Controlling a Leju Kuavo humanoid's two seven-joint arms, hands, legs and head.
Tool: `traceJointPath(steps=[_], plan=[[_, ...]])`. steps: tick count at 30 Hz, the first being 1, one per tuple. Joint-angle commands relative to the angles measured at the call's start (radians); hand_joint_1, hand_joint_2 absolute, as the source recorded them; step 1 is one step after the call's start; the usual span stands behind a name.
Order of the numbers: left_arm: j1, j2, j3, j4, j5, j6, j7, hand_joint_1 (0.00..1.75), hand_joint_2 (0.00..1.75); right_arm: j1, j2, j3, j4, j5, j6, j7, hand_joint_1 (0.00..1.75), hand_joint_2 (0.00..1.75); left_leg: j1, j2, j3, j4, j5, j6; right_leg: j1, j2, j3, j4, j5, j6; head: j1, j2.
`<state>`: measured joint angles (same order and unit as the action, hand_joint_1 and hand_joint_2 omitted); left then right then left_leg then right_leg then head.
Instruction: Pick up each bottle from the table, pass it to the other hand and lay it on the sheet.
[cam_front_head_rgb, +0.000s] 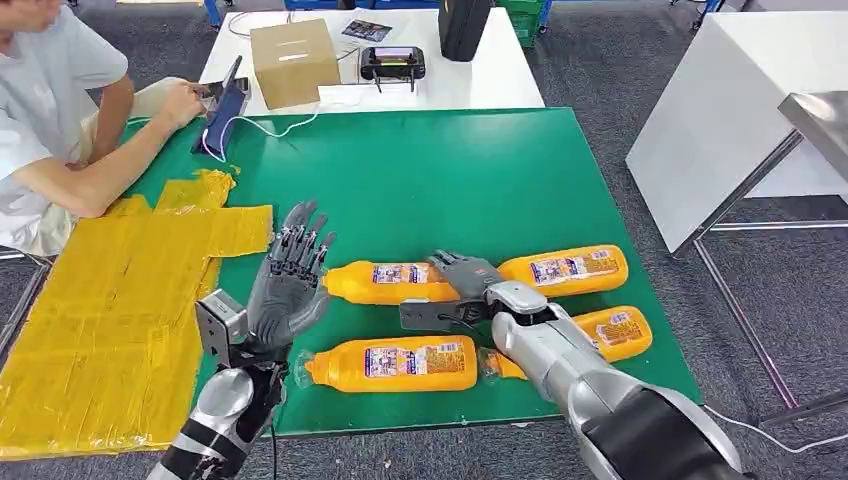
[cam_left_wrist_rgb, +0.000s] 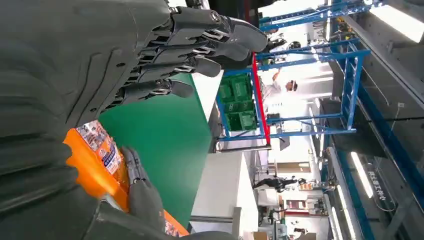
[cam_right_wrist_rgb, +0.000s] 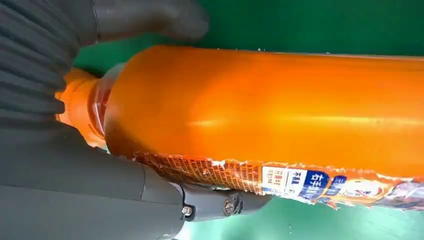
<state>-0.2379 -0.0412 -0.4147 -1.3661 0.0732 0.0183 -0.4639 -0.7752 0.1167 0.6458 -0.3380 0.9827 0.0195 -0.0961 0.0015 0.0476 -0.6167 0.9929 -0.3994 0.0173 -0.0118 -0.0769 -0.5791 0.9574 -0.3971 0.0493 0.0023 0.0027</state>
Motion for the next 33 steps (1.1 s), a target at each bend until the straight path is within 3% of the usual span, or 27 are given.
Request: traceJointPath(steps=[1,7,13,16,18,22,26,28,30,33], plan=[[-0.019,0.005,-0.024,0.038,0.003,-0.008,0.004,0.00,1.75,-0.003,0.005,0.090,0.077,0.042,0.031,0.029,1.55,1.75,0.001,-0.004,0.004,-0.001,-0.001,-0.001,0.000,0.003,0.004,-0.001,-0.001,-0.001,0.000,0.000],[-0.023,0.002,-0.021,0.033,0.004,-0.008,0.004,0.00,1.75,-0.002,0.014,0.115,0.080,0.070,0.045,0.039,1.73,1.75,0.001,-0.006,0.005,0.000,-0.002,-0.002,0.000,0.005,0.006,0.000,-0.002,-0.002,0.000,0.000],[-0.019,0.002,-0.018,0.028,0.003,-0.008,0.004,0.00,1.75,0.000,0.017,0.146,0.076,0.104,0.021,0.055,1.75,1.75,0.001,-0.003,0.006,-0.001,-0.001,-0.001,0.000,0.004,0.005,-0.001,-0.001,-0.001,0.000,0.000],[0.001,0.007,-0.007,0.001,0.005,-0.009,0.005,0.00,1.75,0.008,0.017,0.139,0.060,0.120,-0.119,0.085,1.75,1.75,0.001,-0.004,0.007,-0.001,-0.001,-0.001,0.000,0.005,0.007,-0.001,-0.002,-0.002,0.000,0.000],[0.030,0.014,0.006,-0.033,0.000,-0.001,0.011,0.00,1.75,0.026,0.013,0.076,0.021,0.085,-0.312,0.089,1.75,1.75,0.001,-0.004,0.008,-0.001,-0.001,-0.001,0.000,0.006,0.007,-0.001,-0.002,-0.002,0.000,0.000],[0.087,0.022,0.035,-0.089,-0.016,0.008,0.019,0.00,1.75,0.080,0.021,-0.115,-0.074,-0.059,-0.628,-0.021,1.75,1.75,0.001,-0.002,0.007,-0.001,-0.002,-0.001,0.000,0.008,0.006,0.000,-0.002,-0.002,0.000,0.000],[0.096,0.020,0.041,-0.096,-0.026,0.009,0.022,0.00,1.75,0.110,0.015,-0.194,-0.154,-0.114,-0.689,-0.066,1.75,1.75,0.001,-0.001,0.003,0.000,-0.002,-0.001,0.000,0.007,0.002,0.001,-0.002,-0.002,0.000,0.000],[0.096,0.024,0.029,-0.095,-0.045,0.004,0.021,0.00,1.75,0.173,0.019,-0.326,-0.295,-0.123,-0.718,-0.177,1.75,1.75,0.001,-0.003,0.003,0.000,-0.002,-0.001,0.000,0.006,0.003,0.001,-0.002,-0.002,0.000,0.000],[0.097,0.024,0.025,-0.095,-0.048,0.003,0.021,0.00,1.75,0.183,0.027,-0.358,-0.315,-0.120,-0.718,-0.197,1.75,1.75,0.001,-0.004,0.003,0.000,-0.002,-0.001,0.000,0.006,0.003,0.001,-0.003,-0.002,0.000,0.000],[0.105,0.027,0.016,-0.096,-0.055,0.003,0.021,0.00,1.75,0.206,0.050,-0.438,-0.371,-0.237,-0.718,-0.271,1.75,1.75,0.000,-0.002,0.001,0.000,-0.002,-0.001,-0.001,0.007,0.001,0.001,-0.002,-0.002,0.000,0.000]])
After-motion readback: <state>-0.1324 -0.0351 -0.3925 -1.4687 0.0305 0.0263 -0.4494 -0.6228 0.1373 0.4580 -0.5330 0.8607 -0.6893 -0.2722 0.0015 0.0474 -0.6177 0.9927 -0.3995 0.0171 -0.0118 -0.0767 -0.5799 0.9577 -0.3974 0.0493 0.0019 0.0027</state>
